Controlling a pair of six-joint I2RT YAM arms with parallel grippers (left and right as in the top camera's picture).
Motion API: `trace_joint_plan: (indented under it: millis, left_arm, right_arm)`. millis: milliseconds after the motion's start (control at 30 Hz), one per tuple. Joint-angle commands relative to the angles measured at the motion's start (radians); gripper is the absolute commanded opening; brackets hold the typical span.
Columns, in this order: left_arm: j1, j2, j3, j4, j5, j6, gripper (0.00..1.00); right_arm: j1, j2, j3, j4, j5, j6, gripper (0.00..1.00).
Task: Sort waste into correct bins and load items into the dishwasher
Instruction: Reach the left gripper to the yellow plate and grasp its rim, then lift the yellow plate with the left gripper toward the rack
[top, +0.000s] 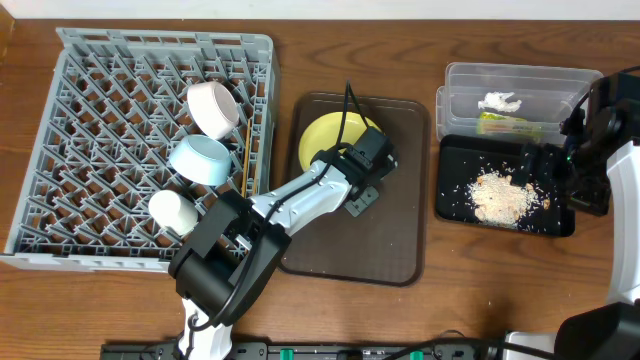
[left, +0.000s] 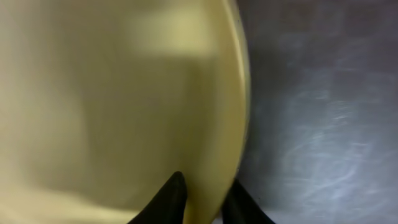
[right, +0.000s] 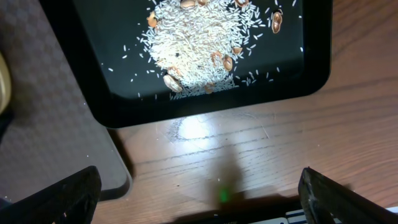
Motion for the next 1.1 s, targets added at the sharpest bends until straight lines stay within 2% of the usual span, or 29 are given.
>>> trace_joint_plan:
  millis: [0,200,333,767,1067]
  left_arm:
    - [0.003,0.027,-0.019,-0.023,-0.103,-0.005,0.19]
    - [0.003,0.027,-0.019,-0.023,-0.110,-0.005,0.09]
    - [0.003,0.024,-0.018,-0.023,-0.122,-0.005,0.08]
    - [-0.024,-0.107,-0.016,-0.019,-0.294,-0.005,0.08]
    - [-0.031,-0.215,-0.016,-0.019,-0.298,-0.007,0.08]
  right_arm:
    - [-0.003,-0.018,0.008,0.000,-0.005,0.000,0.99]
    - [-0.003,-0.018,0.008,-0.001,-0.005,0.000,0.99]
    - [-0.003,-0.018,0.008,-0.001,-0.005,0.000,0.99]
    - [-0.003,-0.018,0.008,-0.001,-0.005,0.000,0.99]
    - [-0.003,-0.018,0.008,-0.003,-0.005,0.000,0.99]
